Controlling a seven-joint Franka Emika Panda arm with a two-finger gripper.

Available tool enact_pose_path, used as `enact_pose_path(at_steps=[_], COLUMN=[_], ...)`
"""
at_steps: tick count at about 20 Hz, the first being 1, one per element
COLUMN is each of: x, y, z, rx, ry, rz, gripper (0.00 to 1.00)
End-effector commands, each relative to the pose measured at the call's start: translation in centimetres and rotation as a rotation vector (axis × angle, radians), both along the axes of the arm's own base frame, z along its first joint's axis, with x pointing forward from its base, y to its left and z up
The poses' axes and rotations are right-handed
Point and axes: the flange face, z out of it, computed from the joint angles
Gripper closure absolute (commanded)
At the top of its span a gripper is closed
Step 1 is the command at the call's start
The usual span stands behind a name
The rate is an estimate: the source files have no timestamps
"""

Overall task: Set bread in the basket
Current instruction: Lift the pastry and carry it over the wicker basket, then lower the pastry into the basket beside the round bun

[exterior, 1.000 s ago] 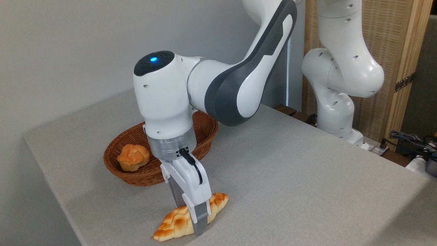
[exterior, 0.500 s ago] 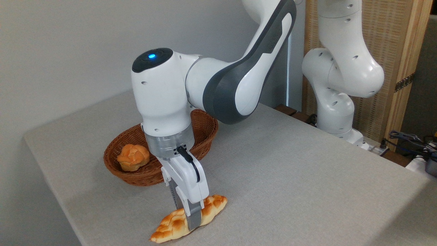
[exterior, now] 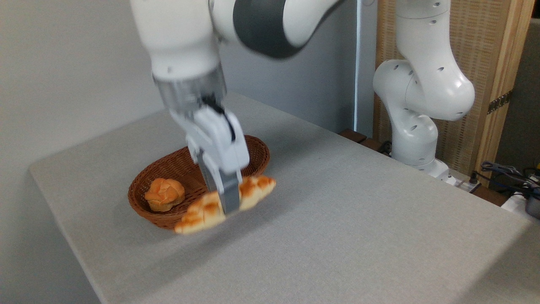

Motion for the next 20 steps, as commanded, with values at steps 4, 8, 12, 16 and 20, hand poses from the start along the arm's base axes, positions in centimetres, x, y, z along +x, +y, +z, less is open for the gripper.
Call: enact_pose_path(at_steps=[4,8,12,16,20], x=[-5.3,-6.1,-7.0,-7.6,-8.6], y=[-8.0,-12.7,-16.7,-18.6,-20.7], z=[3.1,0.2,-3.6,-5.7,-8.0], rx=[-0.086,-0.073,-0.068,-0.063,-0.052], ry=[0.082,0.118,0.079,0.071,0.088], rz=[-0.045,-0.058,-0.038,-0.035,-0.009], gripper=[0.60,0.47,0.46,0.34,0.20])
